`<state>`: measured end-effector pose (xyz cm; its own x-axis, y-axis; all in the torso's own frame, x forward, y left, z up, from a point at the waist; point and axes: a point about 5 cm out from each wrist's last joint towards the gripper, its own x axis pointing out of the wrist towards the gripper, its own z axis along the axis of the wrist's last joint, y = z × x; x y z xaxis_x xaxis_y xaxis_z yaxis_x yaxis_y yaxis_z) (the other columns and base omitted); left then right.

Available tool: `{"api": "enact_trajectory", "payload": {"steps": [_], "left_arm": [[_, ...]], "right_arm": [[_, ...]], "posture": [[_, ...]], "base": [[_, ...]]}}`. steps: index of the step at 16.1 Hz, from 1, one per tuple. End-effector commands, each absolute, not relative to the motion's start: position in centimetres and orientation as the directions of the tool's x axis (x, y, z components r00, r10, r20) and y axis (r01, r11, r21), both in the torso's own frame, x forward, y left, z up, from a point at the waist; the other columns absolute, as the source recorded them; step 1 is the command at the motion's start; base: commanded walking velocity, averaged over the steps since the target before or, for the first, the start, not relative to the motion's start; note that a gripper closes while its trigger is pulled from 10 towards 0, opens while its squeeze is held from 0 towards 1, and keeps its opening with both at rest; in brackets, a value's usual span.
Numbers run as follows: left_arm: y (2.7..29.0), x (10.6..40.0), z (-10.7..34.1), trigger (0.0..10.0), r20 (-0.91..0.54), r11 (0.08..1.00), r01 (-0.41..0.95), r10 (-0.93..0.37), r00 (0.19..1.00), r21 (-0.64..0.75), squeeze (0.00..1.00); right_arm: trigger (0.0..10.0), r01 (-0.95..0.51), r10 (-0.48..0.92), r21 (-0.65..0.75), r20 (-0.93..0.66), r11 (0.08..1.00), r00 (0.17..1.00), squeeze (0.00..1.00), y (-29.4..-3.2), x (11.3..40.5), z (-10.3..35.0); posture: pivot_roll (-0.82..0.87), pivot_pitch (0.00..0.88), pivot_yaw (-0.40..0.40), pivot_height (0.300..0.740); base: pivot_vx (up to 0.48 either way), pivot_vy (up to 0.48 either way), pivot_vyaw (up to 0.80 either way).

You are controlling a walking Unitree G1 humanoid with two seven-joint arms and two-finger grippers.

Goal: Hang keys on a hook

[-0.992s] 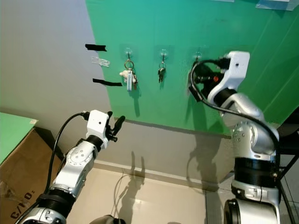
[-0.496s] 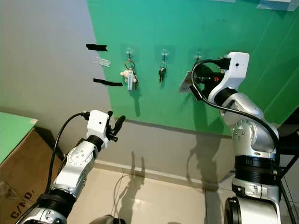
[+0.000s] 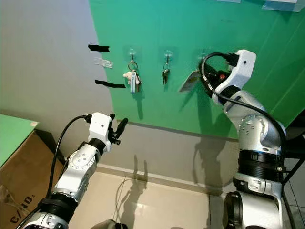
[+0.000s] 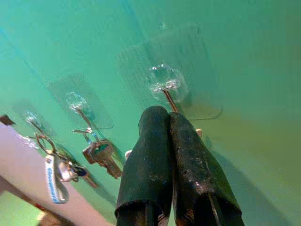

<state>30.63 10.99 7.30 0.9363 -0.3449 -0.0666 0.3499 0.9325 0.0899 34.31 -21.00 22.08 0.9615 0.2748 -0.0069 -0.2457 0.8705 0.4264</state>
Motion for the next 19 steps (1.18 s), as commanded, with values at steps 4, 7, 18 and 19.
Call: {"api": "enact_trajectory", "payload": {"steps": [4, 7, 18, 19], "left_arm": [[11.0, 30.6, 7.3, 10.0, -0.064, 0.936, 0.340, -0.335, 0.940, 0.092, 0.00], [11.0, 30.6, 7.3, 10.0, -0.067, 0.937, 0.338, -0.333, 0.941, 0.090, 0.00], [10.9, 30.5, 7.2, 10.0, -0.071, 0.940, 0.331, -0.326, 0.943, 0.084, 0.00], [10.9, 30.5, 7.1, 10.0, -0.072, 0.940, 0.331, -0.326, 0.943, 0.083, 0.00]], "right_arm": [[10.0, -0.127, 0.207, 0.579, -0.074, 0.805, 0.976, 0.00, -22.1, 34.7, 21.2], [10.0, -0.025, 0.124, 0.612, -0.120, 0.791, 0.985, 0.00, -22.7, 34.8, 20.4], [10.0, 0.136, 0.040, 0.544, -0.299, 0.828, 0.953, 0.77, -23.1, 34.8, 17.8], [10.0, 0.113, 0.021, 0.454, -0.279, 0.884, 0.960, 1.00, -23.1, 34.7, 17.9]], "posture": [[-0.18, 0.000, 0.002, 0.728], [-0.18, 0.000, 0.003, 0.728], [-0.18, 0.000, -0.008, 0.728], [-0.18, 0.000, -0.008, 0.728]], "base": [[0.000, 0.000, 0.00], [0.000, 0.000, 0.00], [0.000, 0.000, 0.00], [0.000, 0.000, 0.00]]}}
